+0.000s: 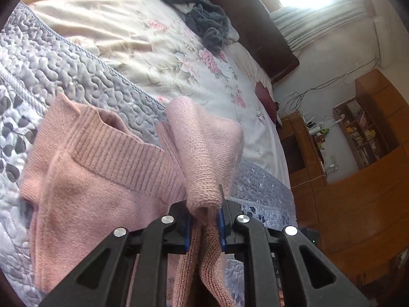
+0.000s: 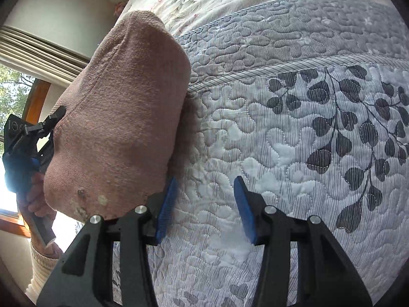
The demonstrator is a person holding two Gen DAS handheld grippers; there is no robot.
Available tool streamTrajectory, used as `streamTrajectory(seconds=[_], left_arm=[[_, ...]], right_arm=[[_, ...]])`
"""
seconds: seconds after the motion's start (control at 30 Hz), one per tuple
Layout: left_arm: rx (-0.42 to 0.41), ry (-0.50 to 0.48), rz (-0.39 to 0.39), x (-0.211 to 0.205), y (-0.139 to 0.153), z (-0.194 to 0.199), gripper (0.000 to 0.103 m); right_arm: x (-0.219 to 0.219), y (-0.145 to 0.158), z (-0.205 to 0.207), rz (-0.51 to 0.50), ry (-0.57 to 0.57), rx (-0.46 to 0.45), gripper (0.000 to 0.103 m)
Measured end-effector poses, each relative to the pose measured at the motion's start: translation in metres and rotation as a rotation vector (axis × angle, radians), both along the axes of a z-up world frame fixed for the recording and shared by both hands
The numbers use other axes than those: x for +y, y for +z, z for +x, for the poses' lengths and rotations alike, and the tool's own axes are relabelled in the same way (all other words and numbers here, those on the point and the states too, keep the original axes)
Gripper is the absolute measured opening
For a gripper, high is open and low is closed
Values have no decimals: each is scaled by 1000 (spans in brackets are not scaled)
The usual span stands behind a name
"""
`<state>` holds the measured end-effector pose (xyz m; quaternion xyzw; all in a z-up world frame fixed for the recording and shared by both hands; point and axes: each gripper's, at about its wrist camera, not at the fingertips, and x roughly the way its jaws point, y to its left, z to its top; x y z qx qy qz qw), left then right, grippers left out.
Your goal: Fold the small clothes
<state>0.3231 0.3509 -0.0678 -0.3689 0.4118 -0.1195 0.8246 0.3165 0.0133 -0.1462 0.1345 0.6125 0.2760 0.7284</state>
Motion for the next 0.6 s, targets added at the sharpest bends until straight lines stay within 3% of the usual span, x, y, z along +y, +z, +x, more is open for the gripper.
streamTrajectory(seconds=[0.17, 0.33, 0.47, 0.6], left_arm=[[-2, 82, 80, 63, 2, -13, 15], [101, 120, 117, 105, -44, -18, 15], [167, 166, 68, 120, -86, -23, 15], [159, 162, 1, 124, -94, -32, 17]], right_arm=[[28, 1, -3, 22, 44, -8, 47], [60, -2, -6, 22, 100, -8, 47], [78, -6, -12, 19, 129, 1, 47], [91, -9, -18, 27, 145, 18, 47]])
